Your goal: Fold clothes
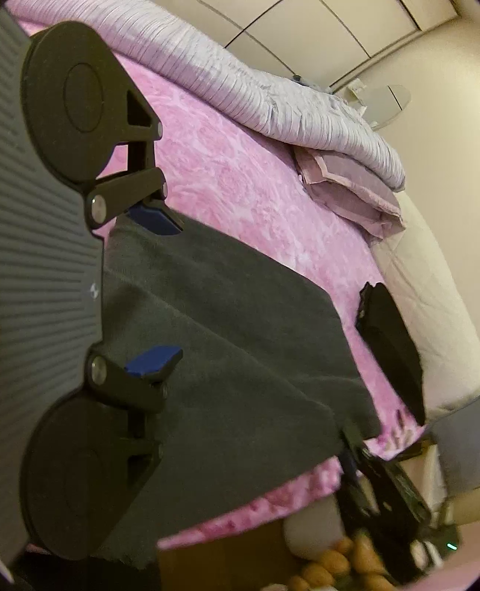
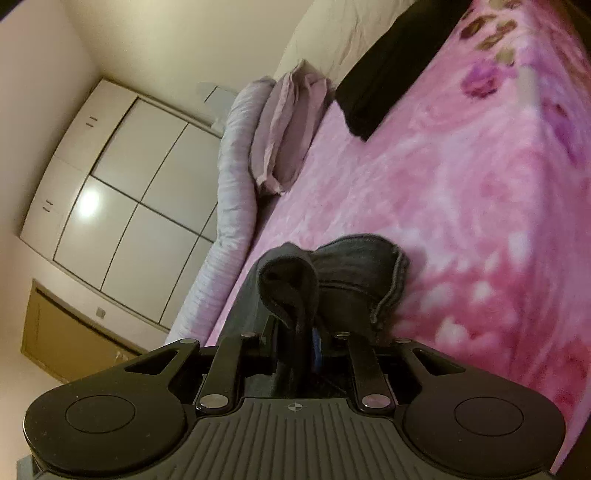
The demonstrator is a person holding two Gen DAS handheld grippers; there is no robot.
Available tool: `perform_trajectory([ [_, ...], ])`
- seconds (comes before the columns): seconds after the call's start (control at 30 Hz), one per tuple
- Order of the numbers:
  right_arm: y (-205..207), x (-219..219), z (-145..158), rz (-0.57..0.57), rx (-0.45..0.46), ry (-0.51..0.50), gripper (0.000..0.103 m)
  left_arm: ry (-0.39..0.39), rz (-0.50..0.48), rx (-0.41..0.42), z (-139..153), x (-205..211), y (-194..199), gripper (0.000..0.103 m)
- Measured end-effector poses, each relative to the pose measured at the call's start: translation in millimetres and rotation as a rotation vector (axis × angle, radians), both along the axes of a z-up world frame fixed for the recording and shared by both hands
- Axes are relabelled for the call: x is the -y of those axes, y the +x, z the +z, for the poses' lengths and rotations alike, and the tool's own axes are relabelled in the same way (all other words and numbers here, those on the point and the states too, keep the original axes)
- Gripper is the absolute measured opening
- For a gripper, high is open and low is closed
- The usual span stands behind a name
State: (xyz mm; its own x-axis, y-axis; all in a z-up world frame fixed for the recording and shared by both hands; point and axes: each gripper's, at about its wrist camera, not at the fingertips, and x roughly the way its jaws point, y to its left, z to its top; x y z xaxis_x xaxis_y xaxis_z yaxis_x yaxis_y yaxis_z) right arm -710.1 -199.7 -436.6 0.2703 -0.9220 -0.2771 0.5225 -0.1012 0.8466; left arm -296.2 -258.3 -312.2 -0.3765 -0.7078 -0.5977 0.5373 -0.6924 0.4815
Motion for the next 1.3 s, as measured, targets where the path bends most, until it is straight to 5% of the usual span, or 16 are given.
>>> perform_trajectory([
  [0.13, 14, 5, 6, -0.018, -0.057, 0.024, 0.076, -0.061, -0.031, 0.135, -10, 10, 11, 0.063],
  [0.17, 17, 6, 7, -0.022, -0.071, 0.030, 0.080, -0.075, -0.038, 0.169, -13, 13, 16, 0.063],
  [0.37, 38, 14, 15, -0.049, -0.157, 0.066, 0.080, -0.029, -0.037, 0.127, -2, 42, 41, 0.063],
  [0.47, 48, 17, 19, -0.062, -0.200, 0.084, 0.080, -0.210, -0.260, 0.351, -25, 21, 42, 0.066],
  [0.57, 112, -1, 33, 0.135, -0.474, 0.007, 0.080, -0.336, -0.472, 0.541, -56, 3, 47, 0.067],
  [0.67, 179, -20, 48, 0.350, -0.761, -0.080, 0.080, -0.422, -0.581, 0.628, -82, 5, 47, 0.067],
  [0.77, 246, -39, 63, 0.568, -1.045, -0.169, 0.080, -0.513, -0.655, 0.643, -94, 17, 46, 0.067],
  [0.87, 318, -45, 31, 0.726, -1.425, -0.148, 0.080, -0.583, -0.697, 0.654, -102, 34, 48, 0.064],
  [0.93, 348, -42, 2, 0.755, -1.679, -0.100, 0.080, -0.607, -0.735, 0.655, -107, 45, 51, 0.060],
  [1.0, 353, -44, -6, 0.736, -1.774, -0.134, 0.080, -0.635, -0.780, 0.653, -112, 50, 56, 0.053],
  [1.03, 353, -43, -7, 0.724, -1.795, -0.132, 0.079, -0.649, -0.795, 0.649, -114, 52, 58, 0.051],
  [1.17, 335, -42, -11, 0.732, -1.883, -0.125, 0.029, -0.642, -0.776, 0.661, -117, 51, 61, 0.030],
  [1.3, 315, -51, 5, 0.799, -1.887, -0.184, 0.021, -0.597, -0.663, 0.630, -95, 24, 63, 0.024],
])
